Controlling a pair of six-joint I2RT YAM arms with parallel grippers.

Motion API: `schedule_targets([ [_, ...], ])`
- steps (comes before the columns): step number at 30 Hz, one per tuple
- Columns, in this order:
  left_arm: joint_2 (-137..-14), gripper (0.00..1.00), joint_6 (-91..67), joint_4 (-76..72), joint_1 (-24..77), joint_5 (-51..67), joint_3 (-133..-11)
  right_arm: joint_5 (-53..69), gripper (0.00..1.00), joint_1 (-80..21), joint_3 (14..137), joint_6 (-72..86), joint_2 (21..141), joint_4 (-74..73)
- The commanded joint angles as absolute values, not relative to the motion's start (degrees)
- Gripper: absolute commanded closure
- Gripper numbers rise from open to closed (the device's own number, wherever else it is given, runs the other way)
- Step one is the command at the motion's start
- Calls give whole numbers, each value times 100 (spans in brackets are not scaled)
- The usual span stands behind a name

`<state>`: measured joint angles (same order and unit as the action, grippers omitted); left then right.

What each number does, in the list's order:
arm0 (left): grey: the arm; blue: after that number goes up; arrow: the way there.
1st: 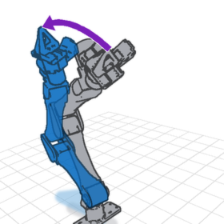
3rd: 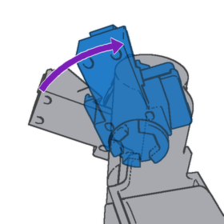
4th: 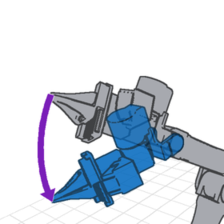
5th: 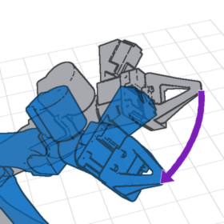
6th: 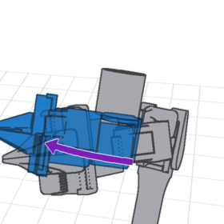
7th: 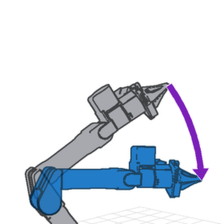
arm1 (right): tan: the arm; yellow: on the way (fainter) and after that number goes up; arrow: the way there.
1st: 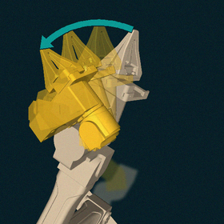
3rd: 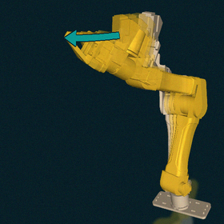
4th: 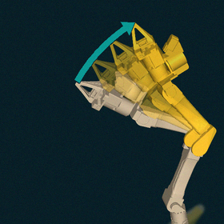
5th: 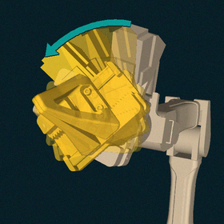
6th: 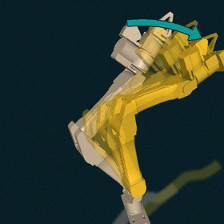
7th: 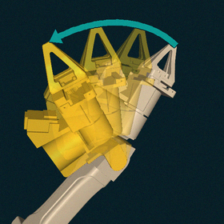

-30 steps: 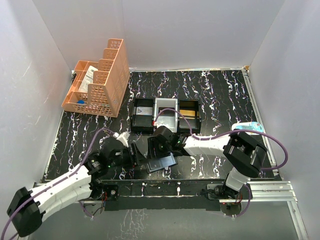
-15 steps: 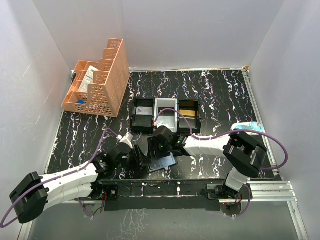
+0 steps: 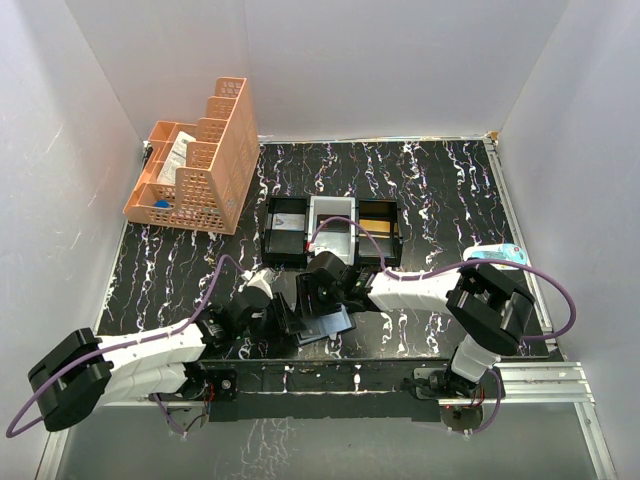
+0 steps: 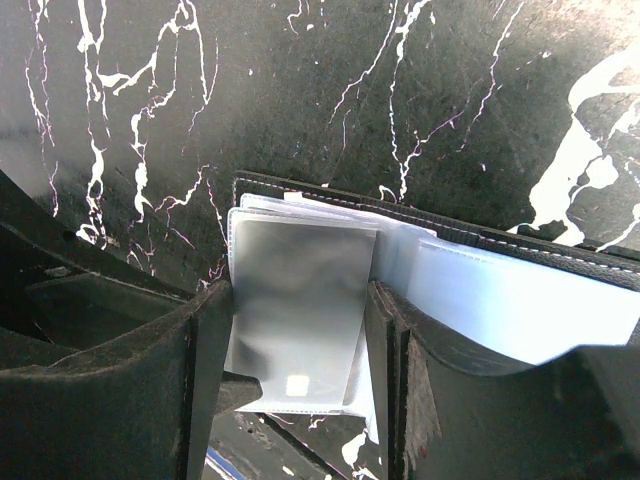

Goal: Take the credit cards out of the card holder

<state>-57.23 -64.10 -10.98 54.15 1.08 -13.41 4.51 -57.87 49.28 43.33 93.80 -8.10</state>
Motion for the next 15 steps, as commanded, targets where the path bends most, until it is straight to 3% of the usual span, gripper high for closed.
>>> schedule_targets([
  [1, -5697, 71, -6343, -1573, 5443, 36, -1407, 615, 49, -5827, 4843, 4357, 9365, -640],
  [10, -5661, 77, -6415, -1690, 5456, 23, -1345, 752, 48, -5827, 4924, 4317, 9285, -623],
  [15, -5689, 74, -6371, -1541, 5454, 18, -1450, 855, 40, -5827, 5068, 4287, 9109, -592],
])
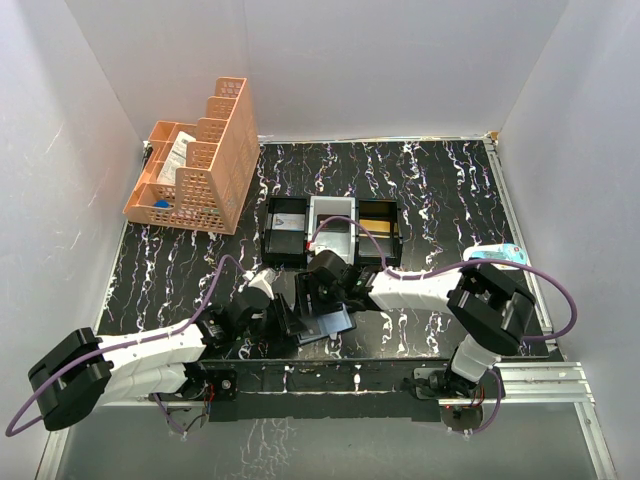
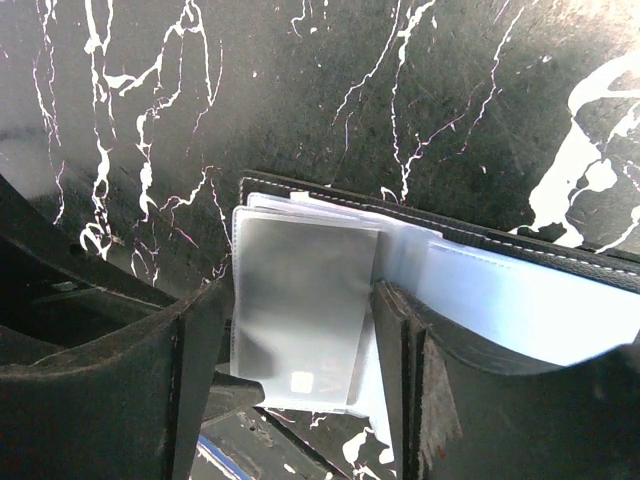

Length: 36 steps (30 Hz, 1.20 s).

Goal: Take the credit cards out of the card holder

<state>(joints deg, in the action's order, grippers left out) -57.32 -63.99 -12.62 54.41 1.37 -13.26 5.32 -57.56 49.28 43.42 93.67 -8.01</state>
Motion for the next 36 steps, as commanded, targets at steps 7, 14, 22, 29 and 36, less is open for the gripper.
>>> schedule_targets([
  [7, -5931, 64, -6336, -1551, 5450, 125, -1563, 633, 31, -5827, 5221, 4172, 8723, -867],
  [14, -6156, 64, -6342, -1863, 5449, 219, -1669, 234, 28, -5797, 4999, 4158, 8217, -1115],
  [22, -6306, 65, -6318, -1995, 5460, 198, -1833, 67, 27, -5710, 4363, 4363, 7636, -1058],
  [29, -6481, 65, -6303, -2130, 5470, 234, -2025, -706, 26, -5625, 4104, 4497, 7174, -1445],
  [36, -6880, 64, -6216, -2121, 5564, 260, -2465, -980, 22, -5284, 3673, 4792, 6494, -1506],
])
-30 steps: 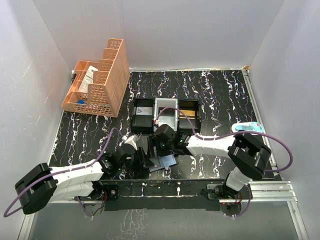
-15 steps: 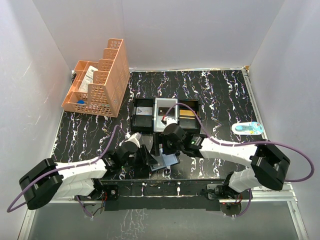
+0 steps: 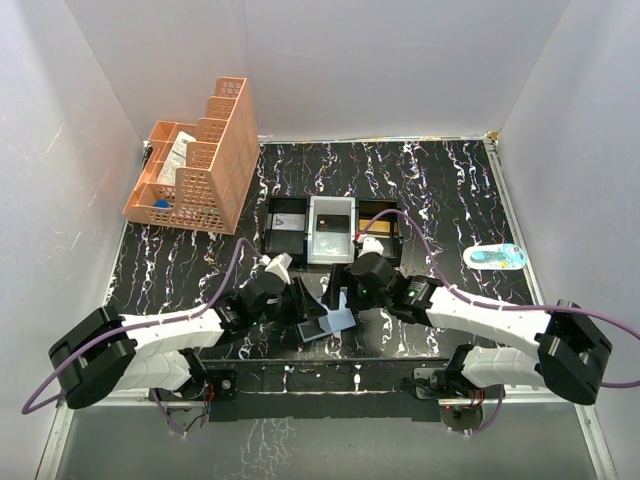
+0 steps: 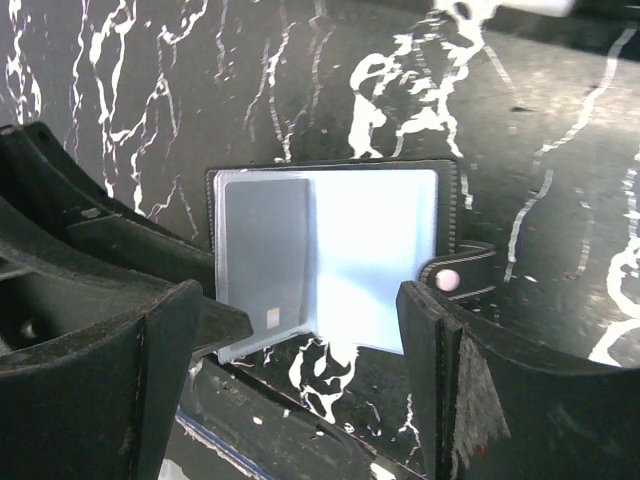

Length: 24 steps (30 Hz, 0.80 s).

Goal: Take the credit cards out of the card holder

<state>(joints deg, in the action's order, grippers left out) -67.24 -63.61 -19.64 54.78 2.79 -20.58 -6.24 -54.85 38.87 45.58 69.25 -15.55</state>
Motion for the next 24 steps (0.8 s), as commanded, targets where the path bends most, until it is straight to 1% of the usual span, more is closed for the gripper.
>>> schedule_targets([
  [1, -6973, 63, -6188, -2074, 5594, 249, -2563, -965, 22, -5215, 3605, 4812, 6395, -1488],
  [4, -7284, 62, -6089, -1853, 5656, 197, -2847, -849, 20, -5032, 3448, 4825, 6130, -1479],
  [8, -7723, 59, -6047, -1931, 5716, 257, -3068, -632, 19, -4862, 3331, 4808, 5959, -1482],
  [13, -7969, 55, -5921, -1805, 5896, 186, -3305, -135, 22, -4749, 3210, 4816, 5956, -1210],
  [16, -7791, 54, -5888, -1508, 5975, -53, -3340, 217, 28, -4738, 3208, 4804, 6053, -968],
  [24, -6855, 55, -6325, -900, 5988, -718, -2736, 1219, 52, -4735, 3340, 4592, 6544, -346],
])
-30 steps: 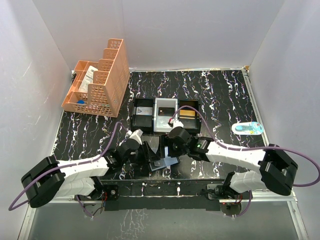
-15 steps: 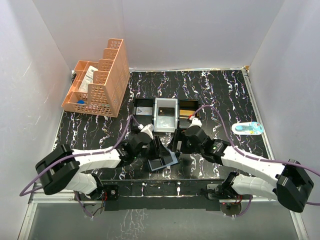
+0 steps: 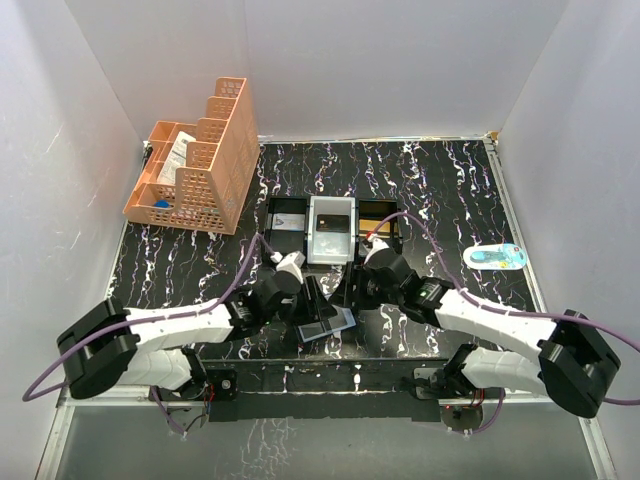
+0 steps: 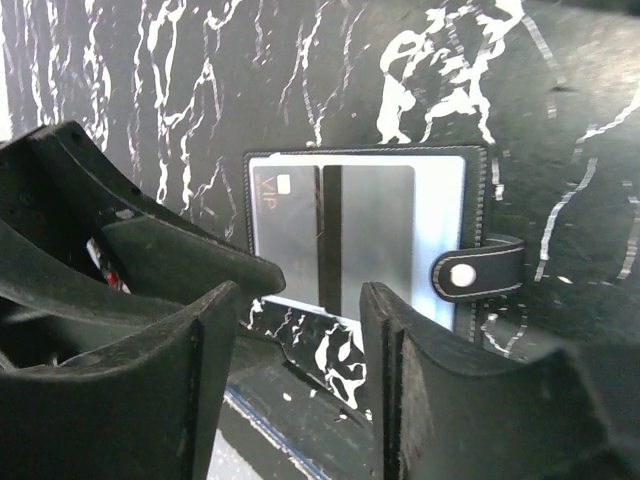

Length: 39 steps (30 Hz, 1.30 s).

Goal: Take the credit cards out of the card holder

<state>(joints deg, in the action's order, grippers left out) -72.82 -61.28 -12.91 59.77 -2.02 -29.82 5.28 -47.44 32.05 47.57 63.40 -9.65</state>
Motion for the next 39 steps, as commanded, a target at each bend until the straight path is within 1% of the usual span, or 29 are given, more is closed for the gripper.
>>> schedule_targets([
  [1, -6799, 56, -6344, -850, 5987, -748, -2689, 1294, 55, -4737, 3371, 4568, 6626, -317],
  [3, -6729, 56, -6371, -787, 5985, -795, -2642, 1396, 60, -4733, 3430, 4517, 6796, -301],
  [8, -6805, 57, -6432, -847, 5987, -861, -2617, 1506, 64, -4737, 3489, 4427, 7226, -285],
  [10, -6916, 58, -6448, -963, 5985, -844, -2635, 1285, 67, -4733, 3498, 4414, 7358, -384],
  [13, -7170, 59, -6510, -1307, 5985, -813, -2708, 597, 67, -4731, 3398, 4419, 7374, -470],
  [16, -7452, 63, -6603, -1181, 5986, -955, -2953, 364, 67, -4684, 3413, 4306, 7436, -632],
  [24, -7741, 65, -6782, -1562, 5986, -951, -2798, 466, 67, -4658, 3196, 4330, 7585, -536],
  [30, -8163, 72, -6777, -2001, 5985, -771, -2804, 590, 69, -4658, 2979, 4442, 7593, -365],
  [39, -8344, 78, -6844, -2316, 5985, -667, -2771, 642, 69, -4654, 2844, 4533, 7486, -334],
])
